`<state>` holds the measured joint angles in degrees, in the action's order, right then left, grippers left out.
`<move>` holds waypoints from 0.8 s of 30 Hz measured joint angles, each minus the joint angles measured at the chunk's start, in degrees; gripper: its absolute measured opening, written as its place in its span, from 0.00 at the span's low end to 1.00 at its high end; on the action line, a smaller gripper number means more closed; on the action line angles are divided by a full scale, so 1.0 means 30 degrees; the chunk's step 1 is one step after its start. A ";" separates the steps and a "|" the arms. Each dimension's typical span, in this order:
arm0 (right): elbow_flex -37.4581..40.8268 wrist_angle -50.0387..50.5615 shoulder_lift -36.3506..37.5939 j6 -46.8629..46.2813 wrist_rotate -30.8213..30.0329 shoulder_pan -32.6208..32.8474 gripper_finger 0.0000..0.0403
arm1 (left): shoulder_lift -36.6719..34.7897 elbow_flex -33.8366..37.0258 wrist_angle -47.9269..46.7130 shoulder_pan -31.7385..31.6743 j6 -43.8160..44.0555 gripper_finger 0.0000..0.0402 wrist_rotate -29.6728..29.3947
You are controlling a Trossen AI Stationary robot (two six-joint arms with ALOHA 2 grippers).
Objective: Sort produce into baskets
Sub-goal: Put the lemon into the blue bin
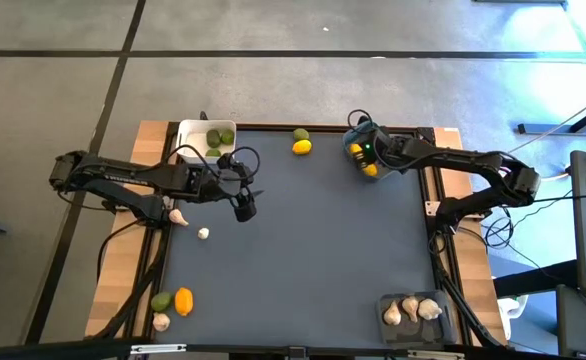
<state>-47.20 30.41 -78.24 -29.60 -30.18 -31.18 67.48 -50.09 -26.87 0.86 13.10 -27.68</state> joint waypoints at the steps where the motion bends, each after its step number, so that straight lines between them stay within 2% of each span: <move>1: 0.0000 0.0035 0.0000 -0.0063 -0.0101 0.0000 0.53 | 0.0000 0.0000 0.0005 0.0000 0.0000 0.68 0.0000; 7: 0.0000 0.0137 0.0000 -0.0052 0.0052 0.0000 0.68 | 0.0000 0.0000 0.0001 0.0000 0.0000 0.68 0.0000; 11: 0.0000 0.0186 0.0000 -0.0087 0.0151 0.0015 0.73 | 0.0000 0.0000 0.0003 -0.0004 0.0000 0.68 0.0000; 19: 0.0015 -0.0656 -0.0002 0.0366 0.0738 0.0896 0.76 | 0.0000 0.0000 0.0000 -0.0004 0.0000 0.68 0.0004; 24: 0.0022 -0.3755 -0.0007 0.1494 0.0677 0.2178 0.76 | 0.0000 0.0000 0.0007 -0.0004 0.0000 0.68 0.0007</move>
<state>-47.13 19.14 -78.26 -25.12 -28.15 -24.64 67.48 -50.09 -26.85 0.85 13.10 -27.66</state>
